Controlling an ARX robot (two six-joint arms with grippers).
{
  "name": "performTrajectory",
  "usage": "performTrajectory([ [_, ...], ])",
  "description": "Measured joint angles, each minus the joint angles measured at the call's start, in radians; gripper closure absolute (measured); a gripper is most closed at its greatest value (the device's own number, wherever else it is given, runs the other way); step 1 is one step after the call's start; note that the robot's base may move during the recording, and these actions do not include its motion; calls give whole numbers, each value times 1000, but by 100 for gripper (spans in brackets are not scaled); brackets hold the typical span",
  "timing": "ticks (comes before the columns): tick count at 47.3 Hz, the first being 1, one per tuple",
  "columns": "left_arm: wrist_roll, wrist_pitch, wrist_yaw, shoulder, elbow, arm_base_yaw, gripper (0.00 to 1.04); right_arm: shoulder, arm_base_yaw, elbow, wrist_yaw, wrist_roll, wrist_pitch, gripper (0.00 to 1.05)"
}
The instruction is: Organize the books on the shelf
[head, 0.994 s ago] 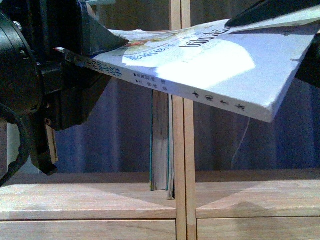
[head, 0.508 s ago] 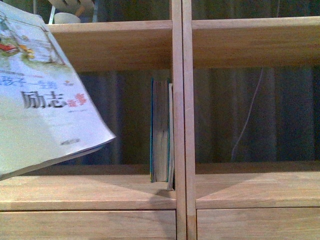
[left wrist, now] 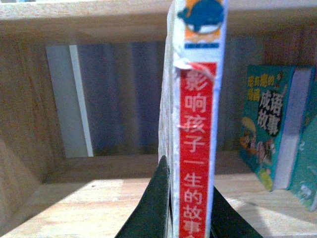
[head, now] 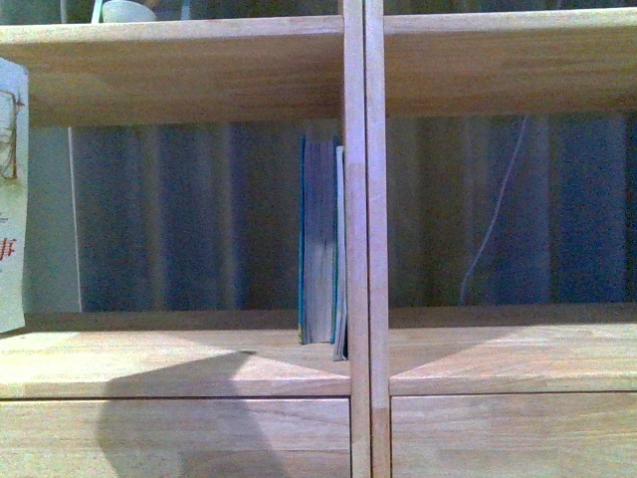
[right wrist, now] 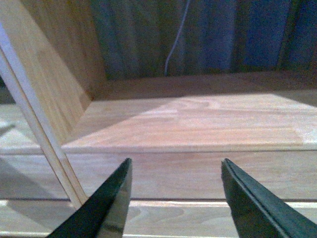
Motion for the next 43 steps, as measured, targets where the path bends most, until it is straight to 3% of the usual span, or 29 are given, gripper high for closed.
performTrajectory([
  [5, 70, 103, 63, 130, 50, 22, 98, -68, 28, -126, 25, -30, 50, 78],
  [13, 106, 201, 104, 279, 162, 14, 98, -130, 69, -223, 90, -42, 79, 102],
  [19, 111, 211, 96, 405, 267, -16, 98, -181, 132, -293, 122, -47, 95, 102],
  [43, 63, 167, 56, 883, 734, -160, 98, -385, 135, -465, 130, -48, 69, 102],
])
